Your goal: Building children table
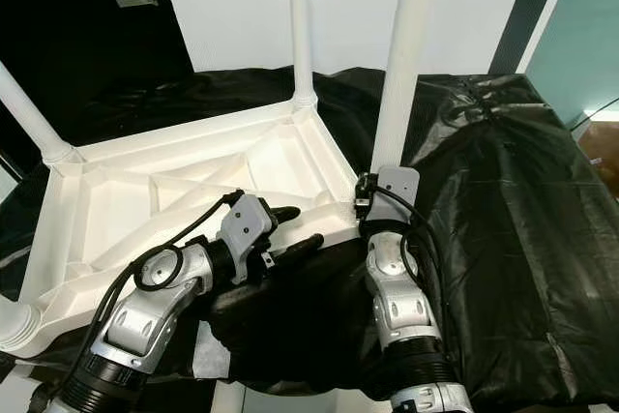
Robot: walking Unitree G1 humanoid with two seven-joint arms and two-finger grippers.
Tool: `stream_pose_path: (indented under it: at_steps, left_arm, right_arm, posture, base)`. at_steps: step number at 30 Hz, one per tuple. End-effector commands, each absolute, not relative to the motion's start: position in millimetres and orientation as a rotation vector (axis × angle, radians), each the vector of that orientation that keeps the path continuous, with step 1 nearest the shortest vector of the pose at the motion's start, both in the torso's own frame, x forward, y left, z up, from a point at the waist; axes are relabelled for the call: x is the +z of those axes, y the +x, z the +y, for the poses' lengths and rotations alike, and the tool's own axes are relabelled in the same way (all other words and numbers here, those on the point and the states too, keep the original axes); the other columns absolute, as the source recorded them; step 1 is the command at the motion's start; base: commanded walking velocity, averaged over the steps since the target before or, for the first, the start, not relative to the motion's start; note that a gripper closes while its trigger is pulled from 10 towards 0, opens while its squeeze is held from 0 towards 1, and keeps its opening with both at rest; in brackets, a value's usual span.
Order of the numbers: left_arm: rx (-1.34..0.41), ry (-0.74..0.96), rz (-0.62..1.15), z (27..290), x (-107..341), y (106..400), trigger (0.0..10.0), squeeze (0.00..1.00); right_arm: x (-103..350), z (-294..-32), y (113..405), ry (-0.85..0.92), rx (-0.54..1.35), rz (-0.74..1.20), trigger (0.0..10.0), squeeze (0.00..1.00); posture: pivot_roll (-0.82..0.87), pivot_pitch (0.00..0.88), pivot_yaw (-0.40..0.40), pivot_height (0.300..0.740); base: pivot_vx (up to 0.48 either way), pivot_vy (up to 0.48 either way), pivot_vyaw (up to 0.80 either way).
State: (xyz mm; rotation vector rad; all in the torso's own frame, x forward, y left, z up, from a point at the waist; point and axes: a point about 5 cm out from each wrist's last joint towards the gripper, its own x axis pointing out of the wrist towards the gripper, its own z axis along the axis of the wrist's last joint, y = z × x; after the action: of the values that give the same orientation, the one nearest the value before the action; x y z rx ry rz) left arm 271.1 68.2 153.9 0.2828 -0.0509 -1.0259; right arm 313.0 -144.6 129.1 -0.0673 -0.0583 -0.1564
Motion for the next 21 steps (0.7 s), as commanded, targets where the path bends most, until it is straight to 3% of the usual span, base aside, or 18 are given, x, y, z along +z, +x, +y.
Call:
stream_pose_path:
  at_steps: [1,13,14,17,21]
  left_arm:
    - [-0.994,0.293,-0.039,70.4,150.9,271.0,10.0,0.0]
    - [-0.997,0.297,-0.042,70.8,151.4,270.8,10.0,0.0]
    - [-0.999,0.296,-0.042,70.6,151.3,271.0,10.0,0.0]
    - [-1.001,0.296,-0.041,70.1,151.2,271.3,10.0,0.0]
    - [-1.009,0.294,-0.046,67.1,151.9,272.4,10.0,0.0]
  right_arm:
    - [120.6,-157.9,309.9,-0.054,-0.167,-0.028,10.0,1.0]
    - [123.2,-178.4,297.4,-0.052,0.137,-0.077,10.0,0.98]
    - [123.2,-181.0,296.3,-0.055,0.188,-0.079,10.0,0.0]
    - [122.4,-183.7,295.7,-0.052,0.236,-0.072,10.0,0.0]
    - [125.9,-194.2,305.8,-0.108,0.465,-0.037,10.0,0.0]
  posture:
    - [-0.05,0.003,0.022,0.74]
    - [-0.06,0.0,0.024,0.74]
    - [-0.06,0.0,0.025,0.74]
    - [-0.07,0.0,0.028,0.74]
    - [-0.06,0.0,0.031,0.74]
  base:
    - [0.0,0.0,0.0]
    - [0.0,0.0,0.0]
    - [0.0,0.0,0.0]
    - [0.0,0.0,0.0]
    - [0.0,0.0,0.0]
